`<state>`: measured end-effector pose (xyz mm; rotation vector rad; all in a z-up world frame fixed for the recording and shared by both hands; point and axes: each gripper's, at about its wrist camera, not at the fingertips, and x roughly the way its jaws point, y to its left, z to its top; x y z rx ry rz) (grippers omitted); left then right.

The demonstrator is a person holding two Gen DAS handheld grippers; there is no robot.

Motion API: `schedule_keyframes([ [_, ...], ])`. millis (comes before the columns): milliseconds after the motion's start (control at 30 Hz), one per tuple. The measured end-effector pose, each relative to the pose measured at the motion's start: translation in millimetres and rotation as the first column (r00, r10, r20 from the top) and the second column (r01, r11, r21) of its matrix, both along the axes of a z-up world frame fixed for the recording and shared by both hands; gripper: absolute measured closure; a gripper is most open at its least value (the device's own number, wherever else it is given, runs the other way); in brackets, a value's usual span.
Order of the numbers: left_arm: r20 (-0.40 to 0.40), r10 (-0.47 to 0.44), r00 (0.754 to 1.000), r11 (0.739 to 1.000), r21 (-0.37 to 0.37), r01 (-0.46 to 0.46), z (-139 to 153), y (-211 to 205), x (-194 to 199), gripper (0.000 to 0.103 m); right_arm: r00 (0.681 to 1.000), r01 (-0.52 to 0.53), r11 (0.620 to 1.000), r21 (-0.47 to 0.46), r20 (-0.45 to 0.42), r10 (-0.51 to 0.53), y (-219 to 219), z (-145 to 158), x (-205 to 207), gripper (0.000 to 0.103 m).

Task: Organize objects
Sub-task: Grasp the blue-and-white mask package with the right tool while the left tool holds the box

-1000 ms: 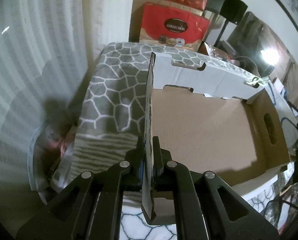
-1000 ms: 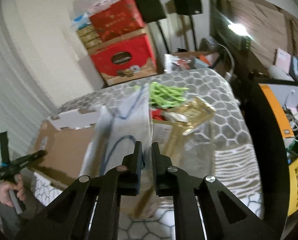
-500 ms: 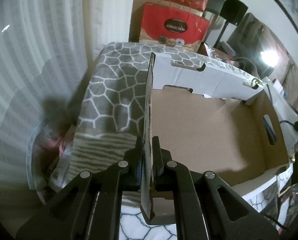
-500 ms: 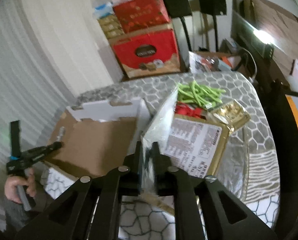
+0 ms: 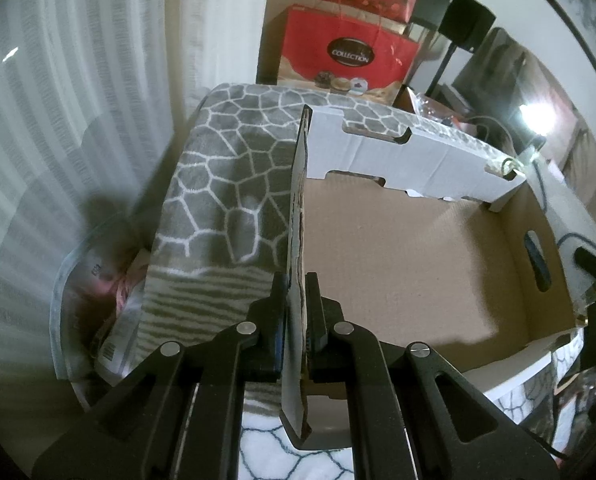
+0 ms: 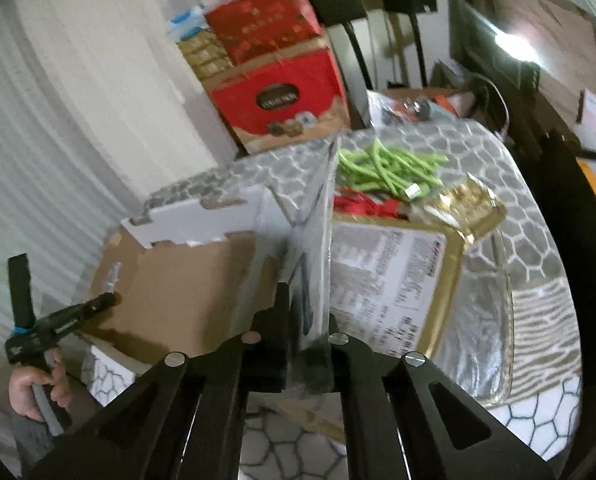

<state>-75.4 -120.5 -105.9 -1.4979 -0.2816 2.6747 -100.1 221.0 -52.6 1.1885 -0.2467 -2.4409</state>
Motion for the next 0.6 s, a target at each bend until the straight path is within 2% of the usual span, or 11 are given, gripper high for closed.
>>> schedule_keyframes([
  [133, -0.001, 0.001, 1.0, 1.0, -0.001, -0.001, 0, 0, 0, 0.097, 0.997, -0.048, 0.999, 0.007, -0.065, 0.048, -18, 20, 9, 0.1],
  [267, 0.0, 0.001, 1.0, 1.0, 0.003, -0.001, 0, 0, 0, 0.097, 0.985, -0.122, 0.99, 0.066, -0.115, 0.129, -51, 33, 19, 0.1],
  [367, 0.001, 0.004, 1.0, 1.0, 0.007, -0.004, 0, 0, 0, 0.097, 0.97, -0.202, 0.971, 0.124, -0.108, 0.216, -85, 26, 26, 0.1],
  [500, 0.004, 0.006, 1.0, 1.0, 0.015, -0.006, 0, -1, 0, 0.097, 0.95, -0.289, 0.937, 0.198, -0.062, 0.306, -123, 2, 31, 0.099],
  [600, 0.004, 0.007, 1.0, 1.0, 0.018, -0.007, 0, -1, 0, 0.097, 0.934, -0.345, 0.913, 0.22, -0.011, 0.356, -137, -15, 34, 0.089],
])
